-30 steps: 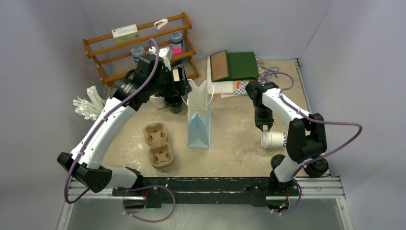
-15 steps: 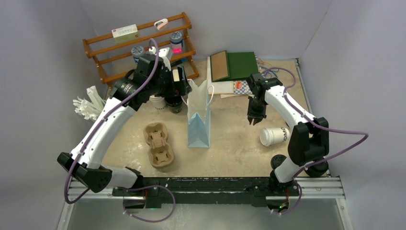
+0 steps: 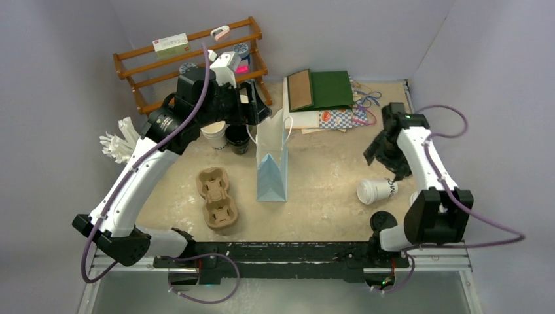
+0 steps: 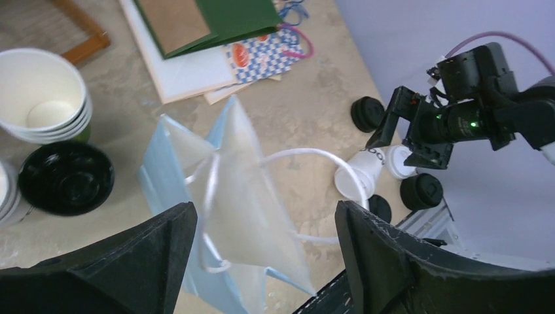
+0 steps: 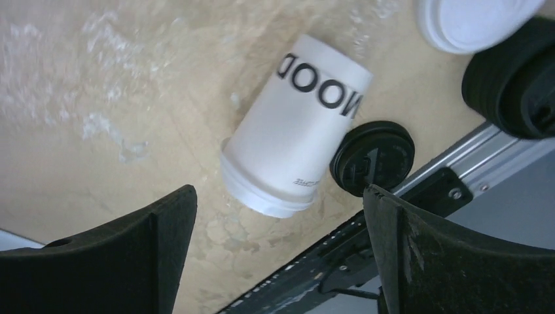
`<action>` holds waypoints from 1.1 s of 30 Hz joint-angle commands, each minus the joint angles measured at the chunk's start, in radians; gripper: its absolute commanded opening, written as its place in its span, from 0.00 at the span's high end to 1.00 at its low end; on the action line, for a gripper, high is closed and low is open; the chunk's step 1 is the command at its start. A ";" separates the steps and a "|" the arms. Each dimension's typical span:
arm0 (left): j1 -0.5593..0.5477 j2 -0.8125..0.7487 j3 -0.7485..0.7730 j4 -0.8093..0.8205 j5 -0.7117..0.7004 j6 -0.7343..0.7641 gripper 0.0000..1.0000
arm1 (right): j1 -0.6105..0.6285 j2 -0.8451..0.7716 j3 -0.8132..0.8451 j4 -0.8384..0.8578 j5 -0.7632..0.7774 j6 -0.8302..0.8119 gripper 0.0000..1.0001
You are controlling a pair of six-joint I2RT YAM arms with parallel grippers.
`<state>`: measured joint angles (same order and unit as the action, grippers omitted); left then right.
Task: Pack the takeout coffee
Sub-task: Pick up the coffee cup from the center of the board.
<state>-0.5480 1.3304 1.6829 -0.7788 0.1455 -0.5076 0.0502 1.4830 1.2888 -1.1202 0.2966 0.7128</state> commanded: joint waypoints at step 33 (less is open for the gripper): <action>-0.225 0.158 0.254 0.161 0.134 0.158 0.21 | -0.237 -0.034 -0.343 0.188 -0.215 0.483 0.24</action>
<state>-0.7254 1.4330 1.8683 -0.6746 0.2508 -0.4065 -0.1844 1.4521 0.9234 -0.8974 0.1215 1.2289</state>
